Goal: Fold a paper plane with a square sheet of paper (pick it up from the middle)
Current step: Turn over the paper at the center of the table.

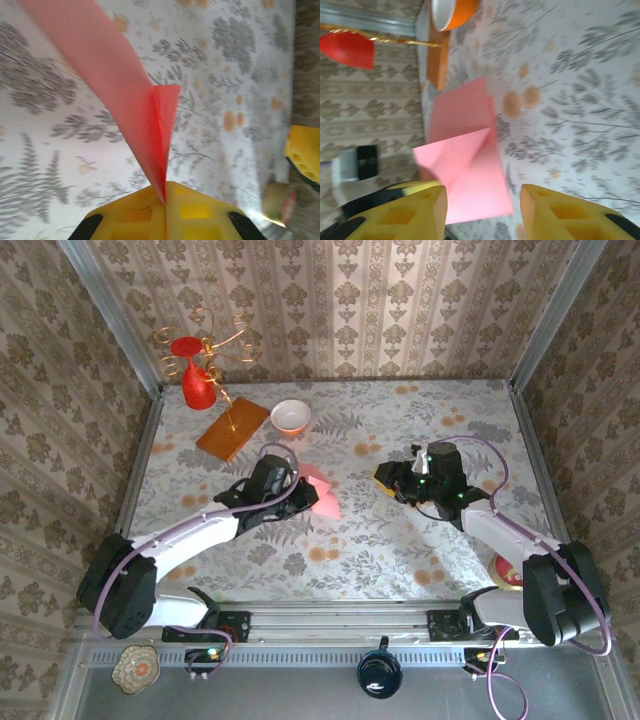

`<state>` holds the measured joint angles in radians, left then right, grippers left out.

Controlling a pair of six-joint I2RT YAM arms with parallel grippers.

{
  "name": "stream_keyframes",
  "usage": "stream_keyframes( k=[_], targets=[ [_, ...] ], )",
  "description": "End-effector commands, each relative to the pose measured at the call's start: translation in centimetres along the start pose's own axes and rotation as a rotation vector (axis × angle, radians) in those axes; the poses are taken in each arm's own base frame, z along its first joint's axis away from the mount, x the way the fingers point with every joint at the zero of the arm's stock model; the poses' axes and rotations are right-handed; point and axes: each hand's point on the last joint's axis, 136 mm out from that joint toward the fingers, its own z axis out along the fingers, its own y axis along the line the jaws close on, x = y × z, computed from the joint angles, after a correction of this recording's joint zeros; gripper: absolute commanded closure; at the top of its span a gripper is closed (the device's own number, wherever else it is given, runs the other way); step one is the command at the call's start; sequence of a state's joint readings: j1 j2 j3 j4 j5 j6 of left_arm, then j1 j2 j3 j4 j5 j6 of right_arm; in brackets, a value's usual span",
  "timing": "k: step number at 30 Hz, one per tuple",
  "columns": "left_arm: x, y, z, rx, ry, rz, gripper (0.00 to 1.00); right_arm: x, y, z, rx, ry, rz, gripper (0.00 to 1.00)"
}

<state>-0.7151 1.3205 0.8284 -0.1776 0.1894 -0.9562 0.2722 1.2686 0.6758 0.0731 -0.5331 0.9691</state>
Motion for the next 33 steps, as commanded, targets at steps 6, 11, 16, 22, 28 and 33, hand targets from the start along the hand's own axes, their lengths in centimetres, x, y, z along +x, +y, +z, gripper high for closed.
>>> stream_keyframes(
  k=[6,11,16,22,28,33],
  targets=[
    [-1.0,6.5,-6.0,-0.699,0.117,0.406,0.90,-1.2,-3.0,-2.1,0.224,-0.069,-0.117,0.50],
    [-3.2,6.3,-7.3,-1.005,0.112,0.569,0.91,-1.4,-4.0,-2.9,0.253,-0.094,-0.115,0.49],
    [-3.7,4.6,-4.9,-1.163,0.117,0.699,0.91,-1.2,-5.2,-3.8,0.274,-0.108,-0.093,0.49],
    [-0.4,2.9,2.1,-1.025,0.182,0.685,0.85,-0.4,-6.4,-5.0,0.294,-0.114,-0.068,0.49],
    [1.5,0.3,6.4,-0.711,0.192,0.510,0.68,0.4,-6.9,-5.5,0.302,-0.106,-0.064,0.50],
    [1.1,-1.3,6.9,-0.386,0.185,0.339,0.59,0.3,-6.1,-4.7,0.260,-0.076,-0.070,0.51]
  ],
)
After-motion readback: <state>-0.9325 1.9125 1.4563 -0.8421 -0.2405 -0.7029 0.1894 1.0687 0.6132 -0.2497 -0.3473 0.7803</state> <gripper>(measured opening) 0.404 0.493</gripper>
